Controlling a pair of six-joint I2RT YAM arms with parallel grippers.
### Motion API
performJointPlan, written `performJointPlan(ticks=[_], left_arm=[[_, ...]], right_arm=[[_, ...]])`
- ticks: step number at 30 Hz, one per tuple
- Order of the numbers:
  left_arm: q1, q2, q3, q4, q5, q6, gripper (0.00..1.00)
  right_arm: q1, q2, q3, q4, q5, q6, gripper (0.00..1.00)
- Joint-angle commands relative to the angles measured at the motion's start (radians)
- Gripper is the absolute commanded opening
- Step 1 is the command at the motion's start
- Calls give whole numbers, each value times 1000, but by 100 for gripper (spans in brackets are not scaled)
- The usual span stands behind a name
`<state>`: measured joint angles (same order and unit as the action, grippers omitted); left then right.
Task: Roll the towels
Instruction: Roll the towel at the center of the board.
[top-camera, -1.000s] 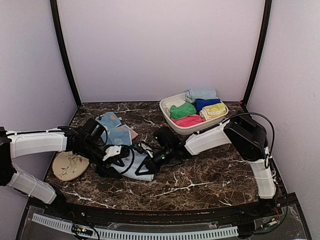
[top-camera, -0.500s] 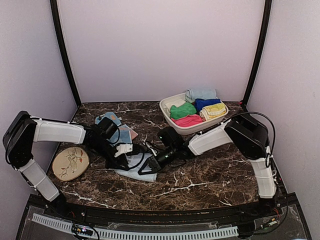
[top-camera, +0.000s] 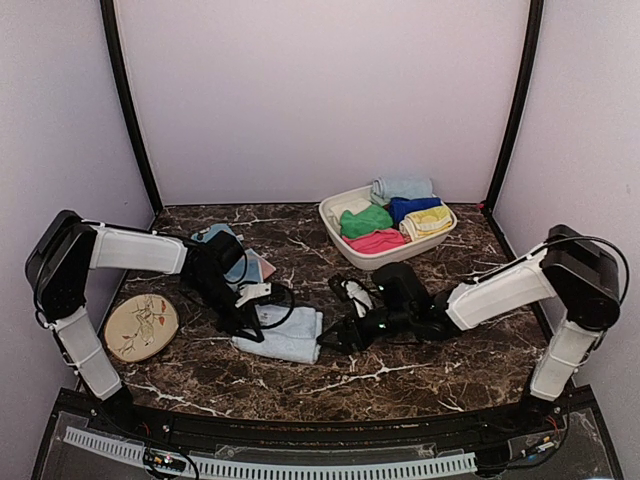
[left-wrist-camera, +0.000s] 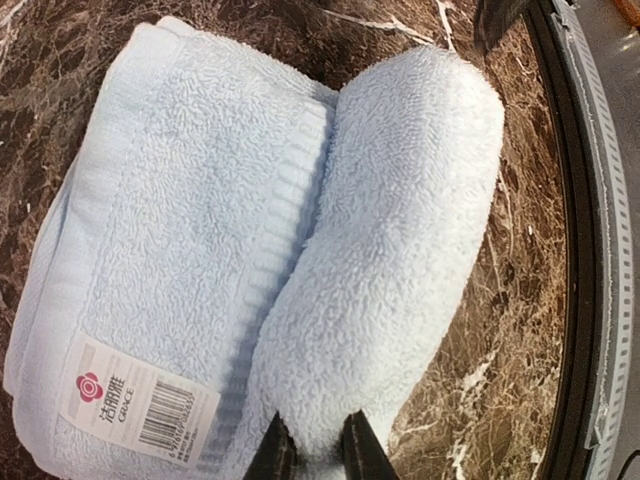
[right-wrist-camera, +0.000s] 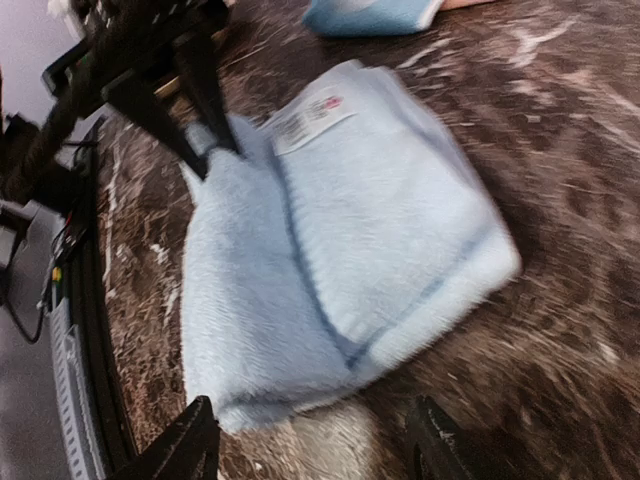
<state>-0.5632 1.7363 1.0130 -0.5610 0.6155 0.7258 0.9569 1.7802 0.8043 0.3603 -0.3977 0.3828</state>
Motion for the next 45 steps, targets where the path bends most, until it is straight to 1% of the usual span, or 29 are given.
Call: performJointPlan(ticks=[1, 3, 4, 5, 6, 7, 8, 9, 10, 12, 15, 17, 19, 22, 27, 30, 33, 36, 38, 40, 41, 43, 44, 45], left_arm=[[-2, 21, 9, -237, 53, 53, 6], [-1, 29, 12, -264, 56, 62, 7], [-1, 36, 12, -268, 49, 64, 7], [0, 47, 15, -273, 43, 66, 7], [1, 64, 20, -279, 40, 68, 7], [2, 87, 30, -281, 34, 63, 7], [3, 112, 41, -278, 25, 50, 7], [5, 135, 55, -276, 19, 38, 7], [10, 158, 70, -275, 18, 27, 7], [19, 195, 96, -276, 23, 7, 7], [25, 240, 119, -262, -10, -22, 5], [27, 264, 131, -270, -38, -24, 5], [26, 281, 139, -276, -63, -26, 6], [27, 293, 144, -272, -84, -33, 6], [27, 305, 149, -266, -99, -45, 6], [27, 307, 151, -265, -107, -45, 6], [28, 305, 156, -272, -106, -38, 7], [27, 299, 154, -275, -100, -27, 15], [27, 284, 146, -268, -92, -23, 20], [29, 265, 137, -260, -84, -19, 22], [30, 252, 129, -251, -81, -20, 23], [37, 216, 112, -223, -77, -25, 30], [40, 193, 101, -206, -78, -30, 35], [47, 160, 91, -186, -75, -34, 44]], right_arm=[[81, -230, -103, 51, 446, -189, 99], [125, -314, -134, 63, 614, -260, 100], [130, -341, -142, 71, 707, -258, 100], [129, -356, -147, 93, 826, -196, 100], [124, -360, -134, 49, 975, -102, 100], [108, -365, -123, 17, 1022, -61, 100], [94, -377, -140, 55, 941, -106, 100], [91, -390, -166, 120, 843, -178, 100], [97, -399, -194, 192, 776, -246, 100], [140, -386, -213, 245, 714, -398, 99], [275, -302, -171, 176, 760, -674, 95], [355, -245, -157, 179, 787, -806, 95], [421, -198, -148, 208, 785, -914, 93], [473, -86, -78, 213, 765, -1028, 86], [490, 71, 44, 230, 749, -1177, 76], [488, 147, 107, 226, 736, -1232, 75], [470, 211, 151, 216, 737, -1251, 71], [444, 260, 186, 192, 749, -1229, 68], [430, 290, 217, 131, 751, -1179, 63], [415, 312, 242, 50, 730, -1110, 56], [407, 318, 250, 12, 711, -1071, 50], [388, 324, 261, -58, 667, -996, 39], [380, 321, 266, -90, 647, -959, 33], [373, 317, 270, -114, 627, -921, 27]])
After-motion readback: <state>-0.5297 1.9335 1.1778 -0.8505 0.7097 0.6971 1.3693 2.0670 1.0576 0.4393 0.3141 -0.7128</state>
